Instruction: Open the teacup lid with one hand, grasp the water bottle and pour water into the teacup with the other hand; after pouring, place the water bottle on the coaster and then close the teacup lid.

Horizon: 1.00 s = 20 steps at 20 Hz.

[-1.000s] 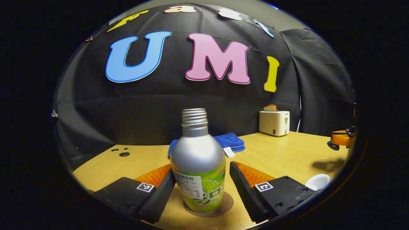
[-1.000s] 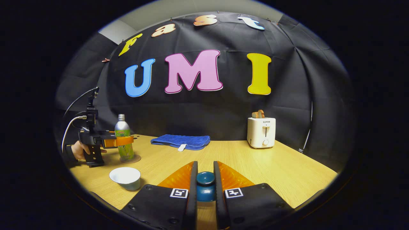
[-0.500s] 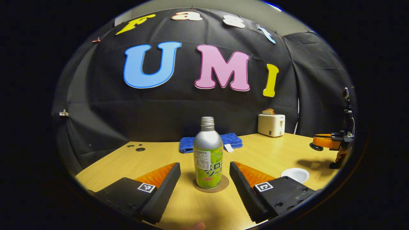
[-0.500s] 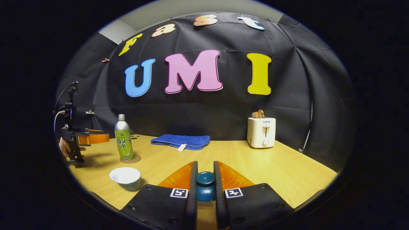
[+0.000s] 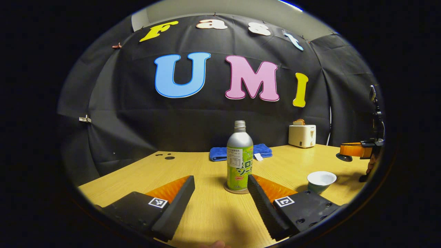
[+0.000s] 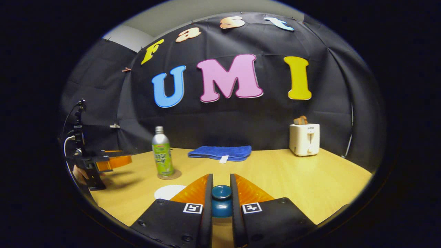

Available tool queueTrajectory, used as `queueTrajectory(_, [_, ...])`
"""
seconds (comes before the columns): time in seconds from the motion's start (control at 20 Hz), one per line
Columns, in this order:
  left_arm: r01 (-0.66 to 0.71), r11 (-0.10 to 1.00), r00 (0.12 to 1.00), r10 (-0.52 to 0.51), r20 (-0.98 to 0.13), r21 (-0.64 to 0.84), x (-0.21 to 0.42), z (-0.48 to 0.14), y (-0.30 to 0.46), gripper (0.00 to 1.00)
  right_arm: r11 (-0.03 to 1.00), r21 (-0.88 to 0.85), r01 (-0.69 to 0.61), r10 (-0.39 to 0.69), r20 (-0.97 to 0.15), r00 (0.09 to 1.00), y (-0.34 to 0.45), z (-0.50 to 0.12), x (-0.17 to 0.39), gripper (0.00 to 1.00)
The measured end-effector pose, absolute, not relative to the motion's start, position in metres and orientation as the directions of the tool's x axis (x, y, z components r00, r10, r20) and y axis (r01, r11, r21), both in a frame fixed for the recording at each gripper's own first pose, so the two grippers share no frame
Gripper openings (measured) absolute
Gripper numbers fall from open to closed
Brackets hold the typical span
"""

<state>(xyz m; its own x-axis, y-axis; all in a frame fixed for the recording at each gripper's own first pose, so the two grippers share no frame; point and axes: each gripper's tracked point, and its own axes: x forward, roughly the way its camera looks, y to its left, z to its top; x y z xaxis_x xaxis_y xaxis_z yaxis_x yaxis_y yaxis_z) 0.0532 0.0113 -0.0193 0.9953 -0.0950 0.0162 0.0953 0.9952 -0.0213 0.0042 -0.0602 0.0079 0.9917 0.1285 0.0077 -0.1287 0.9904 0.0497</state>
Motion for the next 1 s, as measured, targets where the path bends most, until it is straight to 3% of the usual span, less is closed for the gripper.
queueTrajectory(0.25, [0.089,0.996,0.996,-0.089,0.016,-0.019,0.053,-0.021,0.012,0.97,0.976,0.003,-0.220,0.220,-0.002,0.976,-0.006,0.015,0.016,0.27])
queueTrajectory(0.7, [0.104,0.994,0.994,-0.104,0.019,-0.019,0.051,-0.020,0.010,0.97,0.972,-0.002,-0.234,0.230,-0.167,0.959,0.019,-0.027,0.038,0.27])
queueTrajectory(1.0, [0.106,0.994,0.994,-0.106,0.017,-0.018,0.052,-0.019,0.011,0.97,0.968,0.006,-0.249,0.244,-0.221,0.944,0.024,-0.036,0.044,0.28])
